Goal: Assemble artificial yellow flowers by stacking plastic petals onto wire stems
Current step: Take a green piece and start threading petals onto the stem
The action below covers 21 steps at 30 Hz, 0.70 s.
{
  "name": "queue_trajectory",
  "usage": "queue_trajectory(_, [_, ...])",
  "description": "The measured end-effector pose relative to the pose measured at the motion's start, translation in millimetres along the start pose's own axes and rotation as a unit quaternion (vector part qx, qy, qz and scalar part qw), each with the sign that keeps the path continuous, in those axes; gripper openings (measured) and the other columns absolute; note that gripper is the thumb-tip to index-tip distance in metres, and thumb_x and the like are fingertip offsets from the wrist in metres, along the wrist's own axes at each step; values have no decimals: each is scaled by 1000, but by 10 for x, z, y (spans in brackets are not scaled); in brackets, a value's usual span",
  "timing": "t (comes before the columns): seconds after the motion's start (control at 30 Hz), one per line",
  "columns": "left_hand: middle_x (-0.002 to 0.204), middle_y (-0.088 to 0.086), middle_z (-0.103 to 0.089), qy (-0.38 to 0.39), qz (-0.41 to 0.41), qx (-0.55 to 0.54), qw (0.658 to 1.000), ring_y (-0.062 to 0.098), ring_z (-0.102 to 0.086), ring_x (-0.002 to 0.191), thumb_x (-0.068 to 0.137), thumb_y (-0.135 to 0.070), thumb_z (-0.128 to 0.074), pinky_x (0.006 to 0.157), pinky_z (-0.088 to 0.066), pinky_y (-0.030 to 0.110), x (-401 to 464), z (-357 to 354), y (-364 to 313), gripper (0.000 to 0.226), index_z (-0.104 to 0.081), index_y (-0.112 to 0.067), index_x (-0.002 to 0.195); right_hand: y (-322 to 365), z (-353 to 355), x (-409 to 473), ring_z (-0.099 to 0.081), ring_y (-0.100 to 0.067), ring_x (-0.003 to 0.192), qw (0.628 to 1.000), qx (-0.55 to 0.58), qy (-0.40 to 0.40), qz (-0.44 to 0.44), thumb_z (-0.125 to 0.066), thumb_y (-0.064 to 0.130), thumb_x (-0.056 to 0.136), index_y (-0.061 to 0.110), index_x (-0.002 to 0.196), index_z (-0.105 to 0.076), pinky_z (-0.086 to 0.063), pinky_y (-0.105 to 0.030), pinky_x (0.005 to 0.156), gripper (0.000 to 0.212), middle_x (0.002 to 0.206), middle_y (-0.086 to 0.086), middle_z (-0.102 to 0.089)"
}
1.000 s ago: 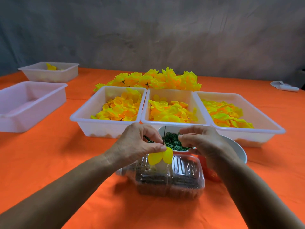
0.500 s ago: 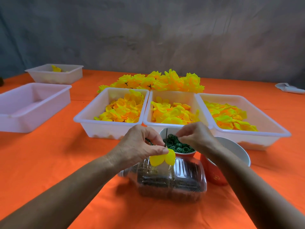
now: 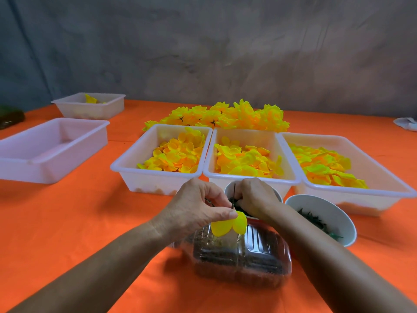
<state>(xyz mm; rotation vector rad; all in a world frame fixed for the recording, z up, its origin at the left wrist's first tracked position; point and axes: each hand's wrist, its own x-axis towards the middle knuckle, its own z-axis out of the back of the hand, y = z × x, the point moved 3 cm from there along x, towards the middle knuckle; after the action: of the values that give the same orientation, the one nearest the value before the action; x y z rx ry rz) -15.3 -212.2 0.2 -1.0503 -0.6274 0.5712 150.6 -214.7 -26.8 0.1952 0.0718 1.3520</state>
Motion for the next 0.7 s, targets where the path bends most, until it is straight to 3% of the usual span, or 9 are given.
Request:
queue_trajectory(0.13, [73,0,-68,-1,5,4,1000,11,-60,70,67,-16,-84,71,-51,37,-2,-1,7,19,-71,-27,58,32,3,-1,-61,-31,102,999,-25,-23,-4,-56,10,84,11,105,-67,-46,-32,76,24,111,-12,-65])
queue_trajectory(0.37, [67,-5,-68,-13,16,16,1000,6,-60,65,67,-18,-85,66,-50,28,6,-4,19,19,-71,-30,59,-11,14,0,-60,-28,105,1000,-12,23,-7,-48,8,88,17,116,-63,-46,-30,78,33,116,-8,-65])
queue_trajectory(0.5, [65,-5,-67,-8,14,4,1000,8,-59,64,61,-28,-83,66,-50,30,0,-7,20,12,-71,-29,60,38,31,-4,-60,-28,106,1000,-14,15,0,-54,7,85,20,113,-66,-45,-30,76,33,115,-9,-65])
queue_trajectory(0.7, [69,3,-68,-5,17,2,1000,11,-60,66,66,-18,-85,69,-51,36,17,-6,31,15,-72,-25,61,-14,-13,-12,-61,-28,99,997,72,-15,-39,-53,1,75,16,98,-71,-38,-26,67,33,103,-10,-69])
